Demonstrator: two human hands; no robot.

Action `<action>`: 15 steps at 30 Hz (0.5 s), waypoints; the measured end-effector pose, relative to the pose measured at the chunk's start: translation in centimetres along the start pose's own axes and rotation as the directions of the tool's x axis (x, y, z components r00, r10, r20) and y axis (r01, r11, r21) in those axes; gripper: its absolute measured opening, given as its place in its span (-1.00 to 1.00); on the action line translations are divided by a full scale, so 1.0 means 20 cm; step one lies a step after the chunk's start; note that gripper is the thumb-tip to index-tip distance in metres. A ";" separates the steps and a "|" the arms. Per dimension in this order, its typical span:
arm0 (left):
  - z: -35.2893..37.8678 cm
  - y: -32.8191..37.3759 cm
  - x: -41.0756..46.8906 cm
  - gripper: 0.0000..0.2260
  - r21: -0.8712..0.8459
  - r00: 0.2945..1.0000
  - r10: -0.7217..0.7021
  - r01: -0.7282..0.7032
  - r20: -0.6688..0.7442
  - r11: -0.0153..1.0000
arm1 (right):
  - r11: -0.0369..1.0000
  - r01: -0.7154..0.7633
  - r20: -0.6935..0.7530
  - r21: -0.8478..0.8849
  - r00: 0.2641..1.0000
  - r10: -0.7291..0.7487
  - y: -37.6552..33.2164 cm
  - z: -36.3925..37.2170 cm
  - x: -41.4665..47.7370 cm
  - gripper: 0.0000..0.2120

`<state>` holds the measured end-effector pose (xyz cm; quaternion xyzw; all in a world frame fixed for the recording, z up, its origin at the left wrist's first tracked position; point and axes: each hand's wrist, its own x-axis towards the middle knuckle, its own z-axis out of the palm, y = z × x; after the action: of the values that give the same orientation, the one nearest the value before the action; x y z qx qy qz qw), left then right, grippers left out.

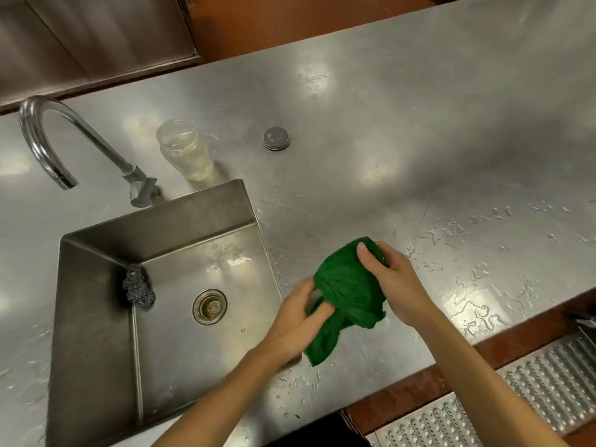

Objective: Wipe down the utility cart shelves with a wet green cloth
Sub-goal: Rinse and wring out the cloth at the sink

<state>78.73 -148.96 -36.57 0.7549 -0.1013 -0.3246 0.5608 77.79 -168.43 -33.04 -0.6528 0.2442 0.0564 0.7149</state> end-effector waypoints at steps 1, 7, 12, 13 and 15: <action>-0.01 0.05 0.01 -0.72 -0.074 1.000 0.011 -0.011 -0.005 0.997 | 1.000 0.019 -0.015 0.011 1.000 -0.019 -0.04 0.00 -0.01 -0.59; -0.18 0.41 0.09 -0.55 -0.368 0.979 0.091 -0.154 -0.182 0.917 | 0.972 0.233 -0.039 -0.023 0.971 -0.234 -0.37 -0.01 -0.02 -0.56; -0.31 0.72 0.12 -0.90 -0.004 0.872 0.376 -0.398 -0.312 0.918 | 0.870 0.467 0.009 -0.156 0.882 -0.471 -0.64 -0.03 -0.04 -0.60; -0.34 0.78 0.12 -0.92 0.026 0.851 0.414 -0.429 -0.323 0.903 | 0.845 0.502 0.005 -0.183 0.860 -0.510 -0.69 -0.04 -0.03 -0.55; -0.39 0.87 0.12 -0.94 0.095 0.808 0.493 -0.490 -0.322 0.866 | 0.784 0.569 0.002 -0.246 0.810 -0.587 -0.78 -0.06 -0.01 -0.46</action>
<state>89.06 -150.19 -20.32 0.7490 -0.1972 -0.0347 0.6315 83.49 -171.64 -18.93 -0.7776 0.0505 -0.1611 0.6057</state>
